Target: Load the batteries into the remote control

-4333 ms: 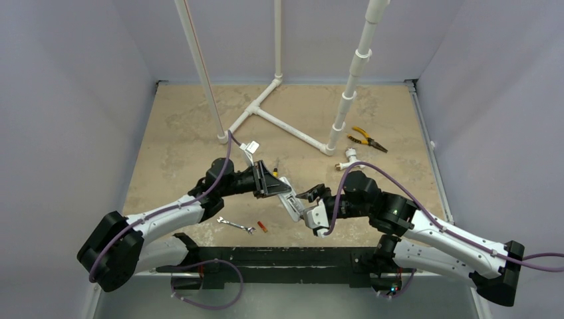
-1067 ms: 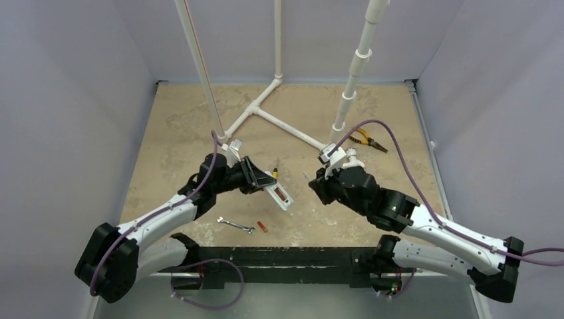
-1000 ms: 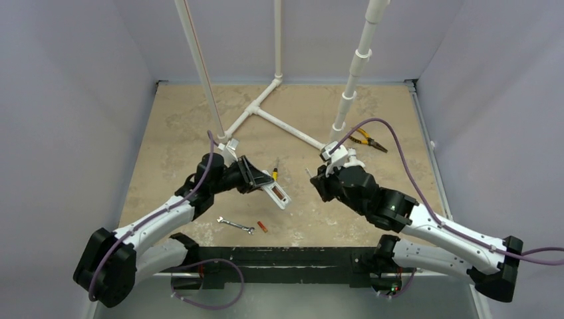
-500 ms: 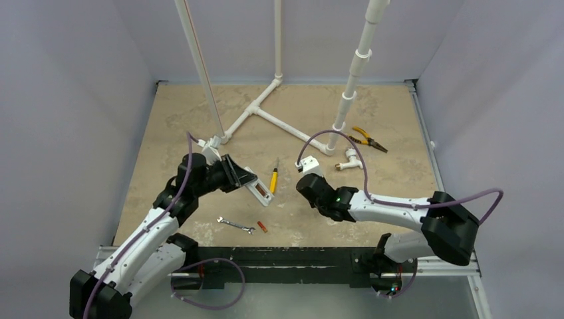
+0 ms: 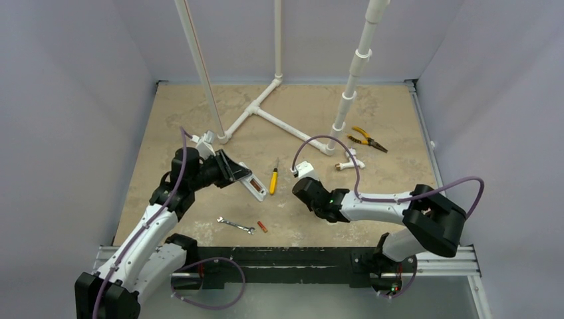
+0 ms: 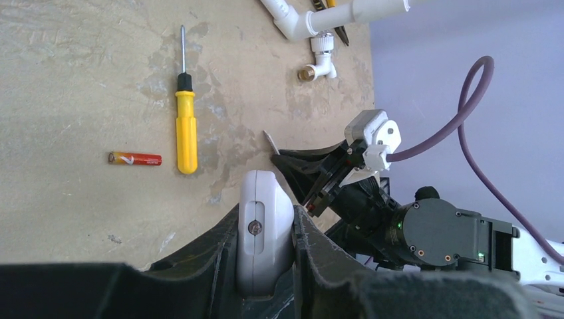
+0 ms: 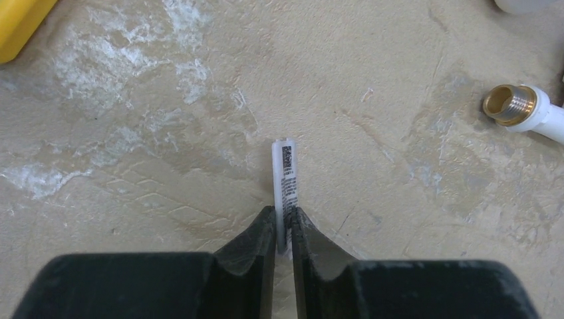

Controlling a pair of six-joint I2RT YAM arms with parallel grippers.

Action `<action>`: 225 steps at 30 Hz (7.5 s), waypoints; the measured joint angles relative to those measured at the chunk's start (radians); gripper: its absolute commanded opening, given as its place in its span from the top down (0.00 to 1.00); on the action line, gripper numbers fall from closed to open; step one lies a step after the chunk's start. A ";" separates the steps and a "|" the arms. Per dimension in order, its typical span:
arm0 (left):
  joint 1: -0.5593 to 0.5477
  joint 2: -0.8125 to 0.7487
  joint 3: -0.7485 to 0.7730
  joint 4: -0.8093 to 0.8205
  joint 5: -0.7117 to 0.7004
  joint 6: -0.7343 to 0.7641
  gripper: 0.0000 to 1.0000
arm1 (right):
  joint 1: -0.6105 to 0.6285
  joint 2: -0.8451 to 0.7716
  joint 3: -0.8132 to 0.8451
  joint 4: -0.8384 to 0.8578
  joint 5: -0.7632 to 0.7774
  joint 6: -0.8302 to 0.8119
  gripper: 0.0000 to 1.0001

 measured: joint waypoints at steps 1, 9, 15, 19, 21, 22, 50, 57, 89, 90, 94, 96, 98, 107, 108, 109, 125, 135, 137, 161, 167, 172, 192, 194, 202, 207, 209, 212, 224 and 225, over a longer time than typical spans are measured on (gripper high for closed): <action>0.001 0.004 0.000 0.002 0.005 0.000 1.00 | 0.002 0.004 -0.001 0.002 -0.002 -0.002 0.81; 0.005 0.026 0.000 0.022 0.031 -0.004 1.00 | 0.010 -0.001 -0.007 0.025 -0.039 -0.023 0.59; 0.006 0.035 0.000 0.028 0.039 -0.005 1.00 | 0.011 -0.087 -0.019 0.054 -0.084 -0.028 0.41; 0.009 0.035 0.000 0.028 0.041 -0.004 1.00 | 0.011 -0.159 -0.021 0.072 -0.095 -0.026 0.37; 0.013 0.035 0.000 0.027 0.042 -0.004 1.00 | 0.010 -0.186 -0.021 0.080 -0.091 -0.025 0.36; 0.016 0.034 0.000 0.027 0.042 -0.004 1.00 | 0.011 -0.195 -0.021 0.085 -0.086 -0.023 0.36; 0.032 -0.237 0.066 -0.381 -0.180 0.225 1.00 | 0.010 0.143 0.145 0.396 -0.446 -0.365 0.37; 0.032 -0.257 0.065 -0.475 -0.254 0.202 1.00 | 0.003 0.301 0.257 0.412 -0.612 -0.538 0.37; 0.032 -0.232 0.065 -0.443 -0.221 0.207 1.00 | -0.103 0.479 0.427 0.307 -0.784 -0.618 0.53; 0.032 -0.232 0.065 -0.442 -0.221 0.207 1.00 | -0.103 0.479 0.427 0.306 -0.785 -0.618 0.53; 0.032 -0.231 0.065 -0.439 -0.221 0.207 1.00 | -0.103 0.479 0.430 0.299 -0.786 -0.618 0.52; 0.032 -0.231 0.065 -0.439 -0.221 0.207 1.00 | -0.103 0.479 0.430 0.296 -0.787 -0.617 0.52; 0.032 -0.231 0.065 -0.439 -0.221 0.207 1.00 | -0.103 0.479 0.430 0.295 -0.786 -0.618 0.52; 0.032 -0.229 0.065 -0.437 -0.221 0.207 1.00 | -0.103 0.478 0.438 0.273 -0.787 -0.617 0.57; 0.032 -0.229 0.065 -0.436 -0.221 0.207 1.00 | -0.103 0.478 0.440 0.270 -0.787 -0.617 0.59; 0.032 -0.229 0.065 -0.434 -0.221 0.207 1.00 | -0.102 0.478 0.442 0.266 -0.787 -0.617 0.62; 0.032 -0.239 0.066 -0.415 -0.222 0.206 1.00 | -0.101 0.408 0.415 0.238 -0.768 -0.537 1.00; 0.034 -0.318 -0.003 -0.192 -0.133 0.152 1.00 | -0.101 -0.026 0.332 0.249 -0.645 -0.402 1.00; 0.034 -0.363 -0.054 -0.091 -0.091 0.126 1.00 | -0.102 -0.116 0.312 0.211 -0.648 -0.400 1.00; -0.107 0.005 -0.235 1.175 0.361 -0.224 1.00 | -0.102 -0.704 0.178 -0.110 -0.888 -0.504 1.00; -0.134 0.117 -0.235 1.388 0.397 -0.274 1.00 | -0.102 -0.700 0.178 -0.136 -0.888 -0.505 1.00; -0.134 0.156 -0.237 1.492 0.422 -0.293 1.00 | -0.102 -0.701 0.174 -0.133 -0.880 -0.496 1.00; -0.146 0.301 -0.237 1.462 0.306 -0.299 1.00 | -0.102 -0.552 0.311 -0.195 -0.657 -0.448 1.00; -0.153 0.360 -0.237 1.492 0.288 -0.321 1.00 | -0.100 -0.528 0.312 -0.209 -0.649 -0.439 1.00; -0.191 0.427 -0.238 1.521 0.221 -0.330 1.00 | -0.060 -0.515 0.351 -0.255 -0.625 -0.395 1.00; -0.193 0.463 -0.237 1.530 0.186 -0.341 1.00 | -0.032 -0.471 0.402 -0.288 -0.604 -0.355 1.00; -0.194 0.481 -0.237 1.529 0.179 -0.345 1.00 | -0.028 -0.429 0.432 -0.305 -0.595 -0.337 1.00; -0.202 0.500 -0.237 1.529 0.169 -0.345 1.00 | -0.028 -0.373 0.453 -0.333 -0.587 -0.309 1.00; -0.211 0.507 -0.237 1.529 0.150 -0.352 1.00 | -0.025 -0.277 0.498 -0.402 -0.545 -0.272 0.92; -0.211 0.507 -0.237 1.529 0.149 -0.352 1.00 | -0.025 -0.274 0.500 -0.402 -0.543 -0.270 0.90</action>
